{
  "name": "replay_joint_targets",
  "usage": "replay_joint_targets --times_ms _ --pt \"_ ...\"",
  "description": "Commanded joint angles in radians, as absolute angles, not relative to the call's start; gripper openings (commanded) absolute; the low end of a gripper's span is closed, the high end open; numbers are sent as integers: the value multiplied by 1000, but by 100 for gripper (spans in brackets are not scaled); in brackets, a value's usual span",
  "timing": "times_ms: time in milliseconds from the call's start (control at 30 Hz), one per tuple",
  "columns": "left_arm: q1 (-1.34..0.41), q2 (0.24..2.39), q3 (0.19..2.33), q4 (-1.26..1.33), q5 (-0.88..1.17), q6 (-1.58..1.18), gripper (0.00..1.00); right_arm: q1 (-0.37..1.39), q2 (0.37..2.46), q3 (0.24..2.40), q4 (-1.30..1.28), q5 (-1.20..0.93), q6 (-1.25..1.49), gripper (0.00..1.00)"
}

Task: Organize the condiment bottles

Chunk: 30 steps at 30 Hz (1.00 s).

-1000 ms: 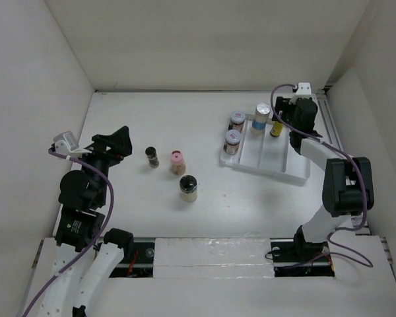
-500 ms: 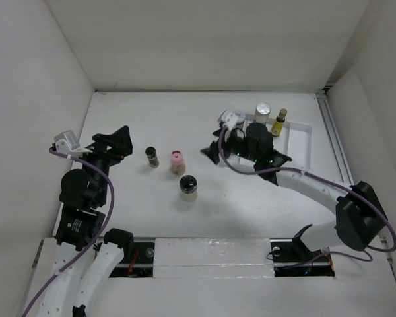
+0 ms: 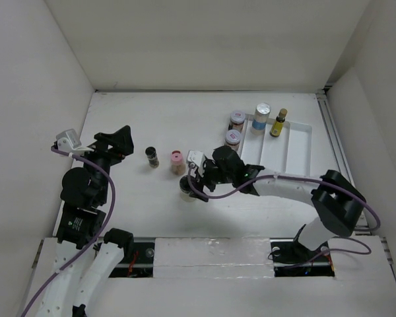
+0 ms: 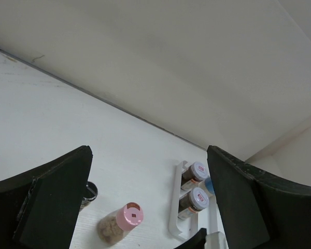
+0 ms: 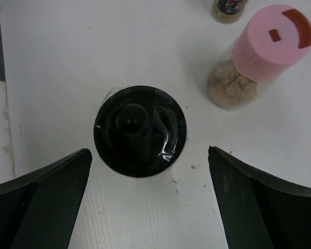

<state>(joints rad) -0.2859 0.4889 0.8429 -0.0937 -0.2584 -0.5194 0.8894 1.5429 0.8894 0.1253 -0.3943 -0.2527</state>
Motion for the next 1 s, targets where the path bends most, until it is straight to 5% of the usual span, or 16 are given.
replay_joint_targets --times_ms 0,200,267,367,667,967 --pt "-284 495 838 -44 -253 -503 89 905 1592 982 146 -420 -295 100" --pt "-284 495 838 -44 -253 -503 89 905 1664 1015 265 -432 -256 97" --pt "-284 506 838 -44 -242 -503 89 905 1689 1006 305 -433 -229 72" --pt "-284 497 838 -44 -242 -503 89 905 1677 1006 305 -402 -219 53" --pt "-284 506 838 -44 -238 -503 89 654 1245 855 356 -100 -118 49" --pt "-284 495 838 -44 -229 -503 89 433 1247 798 347 15 -34 44"
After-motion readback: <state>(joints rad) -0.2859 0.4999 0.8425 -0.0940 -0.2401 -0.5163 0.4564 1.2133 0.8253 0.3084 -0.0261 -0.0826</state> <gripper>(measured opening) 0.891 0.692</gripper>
